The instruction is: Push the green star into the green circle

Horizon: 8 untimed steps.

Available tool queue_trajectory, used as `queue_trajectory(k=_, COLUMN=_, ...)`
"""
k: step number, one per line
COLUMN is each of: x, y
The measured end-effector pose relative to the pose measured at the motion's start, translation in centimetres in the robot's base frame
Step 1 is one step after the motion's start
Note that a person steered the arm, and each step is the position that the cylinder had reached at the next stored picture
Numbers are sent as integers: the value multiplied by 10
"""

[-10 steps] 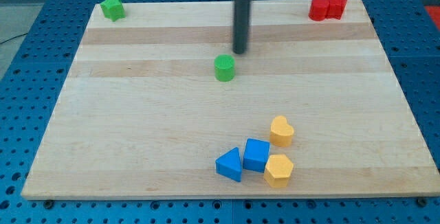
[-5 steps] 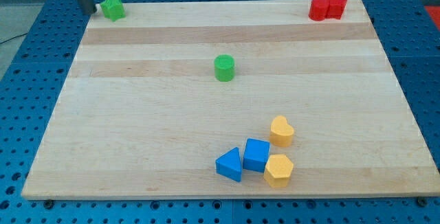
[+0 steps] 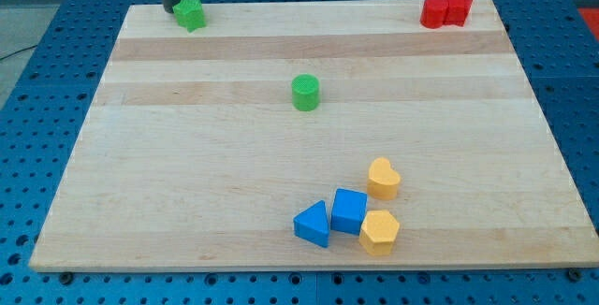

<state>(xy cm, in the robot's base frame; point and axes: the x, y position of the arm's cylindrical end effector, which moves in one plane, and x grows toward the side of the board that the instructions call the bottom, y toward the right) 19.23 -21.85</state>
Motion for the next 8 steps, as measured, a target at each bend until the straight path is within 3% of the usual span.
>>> queue_trajectory(k=1, x=9, y=23)
queue_trajectory(k=3, x=97, y=78)
queue_trajectory(k=5, x=147, y=139)
queue_trajectory(k=8, x=154, y=144)
